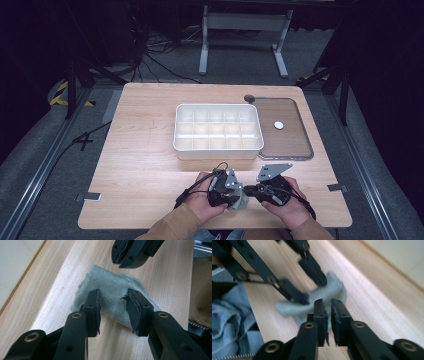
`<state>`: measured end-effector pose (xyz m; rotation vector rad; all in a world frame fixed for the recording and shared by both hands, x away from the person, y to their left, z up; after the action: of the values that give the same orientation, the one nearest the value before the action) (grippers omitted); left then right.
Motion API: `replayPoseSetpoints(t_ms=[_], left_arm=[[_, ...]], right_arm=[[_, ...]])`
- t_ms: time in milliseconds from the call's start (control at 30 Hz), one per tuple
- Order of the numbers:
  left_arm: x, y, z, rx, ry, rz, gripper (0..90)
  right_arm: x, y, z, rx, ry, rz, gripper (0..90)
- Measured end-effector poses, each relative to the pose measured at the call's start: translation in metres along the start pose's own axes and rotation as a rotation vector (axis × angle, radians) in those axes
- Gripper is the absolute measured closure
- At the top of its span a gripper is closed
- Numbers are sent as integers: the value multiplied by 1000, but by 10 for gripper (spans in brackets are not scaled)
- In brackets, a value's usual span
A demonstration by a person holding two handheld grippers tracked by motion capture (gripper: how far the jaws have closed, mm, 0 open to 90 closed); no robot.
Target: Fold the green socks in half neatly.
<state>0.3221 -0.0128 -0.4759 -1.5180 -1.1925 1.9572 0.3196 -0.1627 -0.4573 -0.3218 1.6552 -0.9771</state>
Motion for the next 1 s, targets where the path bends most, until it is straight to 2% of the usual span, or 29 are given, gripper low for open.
replayPoseSetpoints(t_ms=[133,200,367,467,567,667,767,933,1000], left_arm=[[-1,1,2,5,-1,3,628],[-1,1,2,4,-1,8,627],[1,-2,2,10,1,7,569],[4,-5,4,32,-2,4,530],[7,-5,6,52,-27,-3,484],[7,2,9,24,-13,-36,420],[6,5,11,9,-13,-30,399],[7,6,10,-1,-12,-32,378],[7,7,11,-5,-7,-33,377]], right_arm=[[-4,5,-4,1,-12,31,891],[-7,10,-7,-25,8,62,894],[0,15,-3,-28,36,10,894],[2,16,-2,-36,46,-23,871],[4,16,-3,-20,42,-62,827],[4,17,-6,-6,31,-88,759],[4,18,-7,19,20,-114,704],[5,21,-5,66,35,-149,595],[6,22,-3,66,56,-159,563]])
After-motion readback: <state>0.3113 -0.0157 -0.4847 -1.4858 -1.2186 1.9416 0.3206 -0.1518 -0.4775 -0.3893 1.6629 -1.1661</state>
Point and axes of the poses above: each handheld gripper's, and its own axes: y roughly forward along the jaws, x roughly out of its underside, z roughly to its right, the point moved 4 cm from there along y, roughly forward along the jaws, and after that the axes turned 6 degrees about -y, right-handed, at the moved point
